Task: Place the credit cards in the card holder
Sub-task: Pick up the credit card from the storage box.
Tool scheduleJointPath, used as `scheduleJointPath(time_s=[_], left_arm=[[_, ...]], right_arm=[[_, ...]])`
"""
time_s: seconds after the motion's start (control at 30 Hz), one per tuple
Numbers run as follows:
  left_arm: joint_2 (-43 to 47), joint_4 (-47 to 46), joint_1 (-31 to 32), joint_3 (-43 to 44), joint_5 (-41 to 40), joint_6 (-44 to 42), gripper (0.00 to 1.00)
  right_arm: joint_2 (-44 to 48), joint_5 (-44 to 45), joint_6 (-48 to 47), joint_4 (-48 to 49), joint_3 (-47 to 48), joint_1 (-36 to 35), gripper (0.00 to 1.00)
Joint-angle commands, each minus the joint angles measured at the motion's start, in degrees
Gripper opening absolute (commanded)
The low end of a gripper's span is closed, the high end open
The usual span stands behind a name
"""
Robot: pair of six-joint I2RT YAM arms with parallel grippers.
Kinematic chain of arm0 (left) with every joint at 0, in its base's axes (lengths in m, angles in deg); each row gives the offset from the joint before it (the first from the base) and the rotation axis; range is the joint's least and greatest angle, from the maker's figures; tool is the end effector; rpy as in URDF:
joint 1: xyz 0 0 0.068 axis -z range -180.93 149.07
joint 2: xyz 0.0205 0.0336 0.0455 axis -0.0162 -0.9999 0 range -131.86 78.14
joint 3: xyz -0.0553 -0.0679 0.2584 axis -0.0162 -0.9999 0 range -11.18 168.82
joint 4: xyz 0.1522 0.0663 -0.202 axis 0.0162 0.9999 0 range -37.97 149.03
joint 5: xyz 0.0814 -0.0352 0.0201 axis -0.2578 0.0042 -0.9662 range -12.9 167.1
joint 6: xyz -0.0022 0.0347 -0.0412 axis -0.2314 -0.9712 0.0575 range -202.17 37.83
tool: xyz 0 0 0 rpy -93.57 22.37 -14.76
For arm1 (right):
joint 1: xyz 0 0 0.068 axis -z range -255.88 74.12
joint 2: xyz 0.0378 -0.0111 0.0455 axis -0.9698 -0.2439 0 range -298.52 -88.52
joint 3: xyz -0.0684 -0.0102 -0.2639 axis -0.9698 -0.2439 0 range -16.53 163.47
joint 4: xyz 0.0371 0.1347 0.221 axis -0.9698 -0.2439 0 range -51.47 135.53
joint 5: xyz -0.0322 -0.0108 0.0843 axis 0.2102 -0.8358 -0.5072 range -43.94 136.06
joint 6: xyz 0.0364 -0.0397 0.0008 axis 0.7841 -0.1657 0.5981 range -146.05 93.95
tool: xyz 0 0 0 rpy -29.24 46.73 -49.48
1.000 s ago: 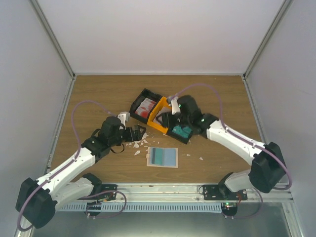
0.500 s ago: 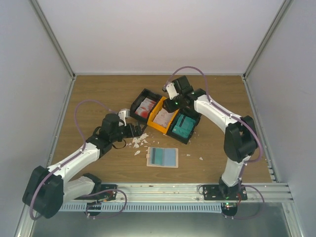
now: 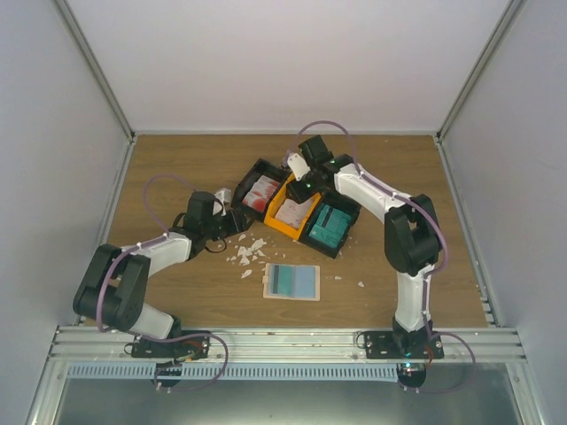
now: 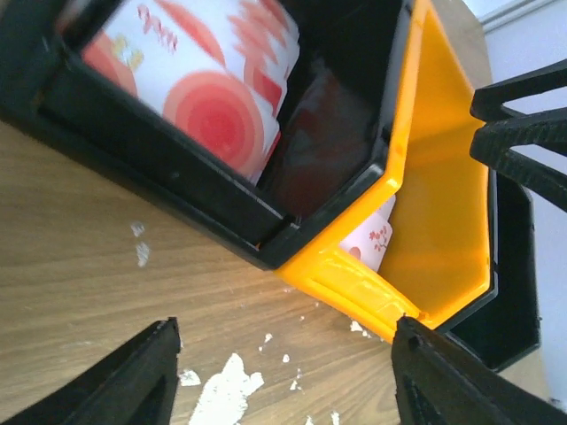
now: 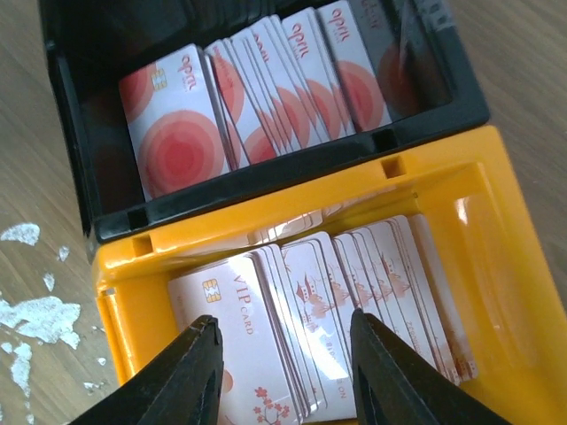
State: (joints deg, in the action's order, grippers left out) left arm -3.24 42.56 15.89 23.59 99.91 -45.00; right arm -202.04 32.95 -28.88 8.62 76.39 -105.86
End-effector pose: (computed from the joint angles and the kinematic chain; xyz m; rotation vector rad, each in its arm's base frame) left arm 0.2616 -0.0935 0.1732 -0.1811 2.3252 -0.9404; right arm 0.3720 0.2240 0.2339 -0.8191 2.4736 0.4690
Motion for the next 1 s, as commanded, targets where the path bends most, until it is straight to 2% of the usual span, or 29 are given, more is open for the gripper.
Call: scheduleJointPath(time_s=[0.0, 0.1, 0.4, 0.57, 0.73, 0.87, 0.97], left_arm=[[-4.57, -8.51, 0.11, 0.95, 7.43, 2.4, 0.65], [-5.54, -10.69, 0.76, -0.3, 7.68, 4.27, 0.63], [-10.52, -17.32, 4.49, -2.0, 9.79, 9.17, 0.6], [-12.91, -18.37, 6.2, -1.8, 8.71, 11.06, 0.54], [-15.16, -18.19, 6.62, -0.95, 8.51, 11.03, 0.48], [-15.91, -18.1, 7.02, -0.46, 8.07, 10.85, 0.45], [-16.49, -17.87, 7.19, -0.03, 7.91, 10.65, 0.44]], right_arm=[[-3.75, -0.91, -4.61, -3.94, 3.01, -0.17, 0.37], [-6.17, -0.34, -6.31, -5.49, 4.59, -0.3, 0.32], [-12.78, 1.07, -9.1, -9.62, 10.06, -0.73, 0.36], [-13.57, 0.39, -11.51, -10.61, 10.18, -1.65, 0.3], [-14.61, 1.78, -11.5, -11.57, 10.46, -2.2, 0.29], [-15.55, 1.36, -12.04, -12.89, 10.55, -2.72, 0.21], [-16.07, 1.84, -11.83, -13.31, 10.58, -3.07, 0.2]])
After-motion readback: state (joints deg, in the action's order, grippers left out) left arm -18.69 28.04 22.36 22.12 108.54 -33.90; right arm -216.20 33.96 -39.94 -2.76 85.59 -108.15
